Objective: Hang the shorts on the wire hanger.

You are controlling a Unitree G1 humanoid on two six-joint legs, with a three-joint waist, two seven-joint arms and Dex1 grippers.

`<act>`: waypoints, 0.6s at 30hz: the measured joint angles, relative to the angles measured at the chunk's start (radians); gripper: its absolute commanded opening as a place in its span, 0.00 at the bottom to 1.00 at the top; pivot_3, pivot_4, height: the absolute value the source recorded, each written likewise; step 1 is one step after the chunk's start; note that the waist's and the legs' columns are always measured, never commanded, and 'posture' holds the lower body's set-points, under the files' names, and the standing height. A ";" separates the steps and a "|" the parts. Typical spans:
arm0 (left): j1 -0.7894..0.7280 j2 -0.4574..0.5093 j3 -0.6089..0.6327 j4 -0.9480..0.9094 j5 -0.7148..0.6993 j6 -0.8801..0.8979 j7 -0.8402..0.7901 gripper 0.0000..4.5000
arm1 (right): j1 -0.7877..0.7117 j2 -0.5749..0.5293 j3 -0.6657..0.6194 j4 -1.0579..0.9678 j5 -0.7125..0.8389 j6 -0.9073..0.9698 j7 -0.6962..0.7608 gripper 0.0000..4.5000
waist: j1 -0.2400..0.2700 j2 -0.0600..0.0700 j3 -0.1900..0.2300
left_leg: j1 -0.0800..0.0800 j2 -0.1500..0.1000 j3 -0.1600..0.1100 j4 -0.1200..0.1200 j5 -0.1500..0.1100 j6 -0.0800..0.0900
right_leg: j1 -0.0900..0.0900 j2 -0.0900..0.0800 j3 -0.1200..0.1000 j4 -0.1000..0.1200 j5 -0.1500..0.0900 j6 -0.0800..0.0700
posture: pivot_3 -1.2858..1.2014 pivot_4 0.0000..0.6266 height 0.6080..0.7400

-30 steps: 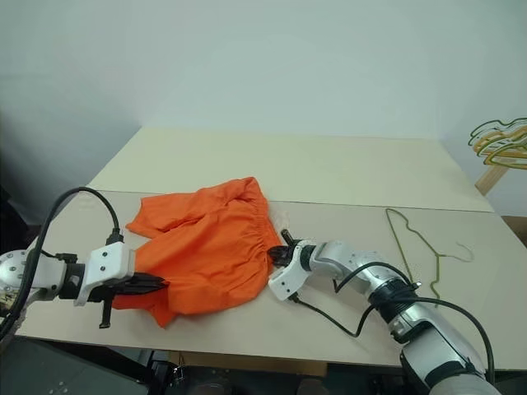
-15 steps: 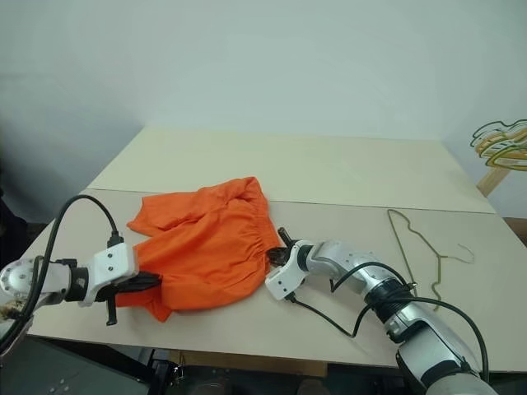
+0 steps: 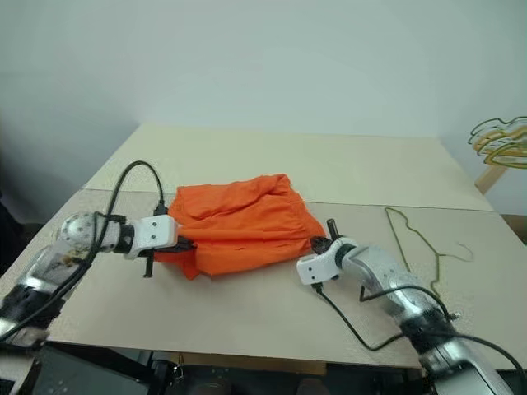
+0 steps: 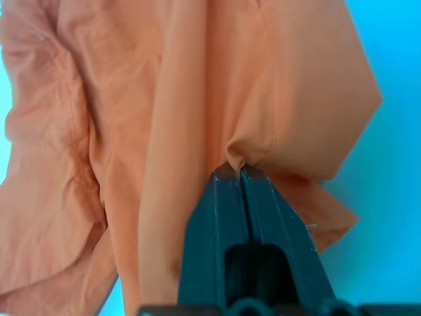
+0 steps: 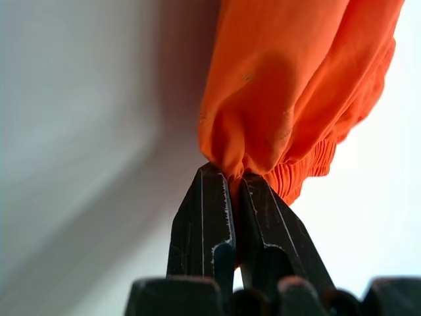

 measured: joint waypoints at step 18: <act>0.108 0.177 0.060 -0.094 -0.107 -0.069 -0.293 0.76 | 0.176 0.040 -0.062 -0.317 0.038 0.183 0.217 0.00 | -0.058 0.000 0.000 | 0.002 0.003 -0.002 0.000 -0.003 0.005 | 0.000 0.000 0.001 0.002 -0.001 0.001 | 0.50 0.00 1.00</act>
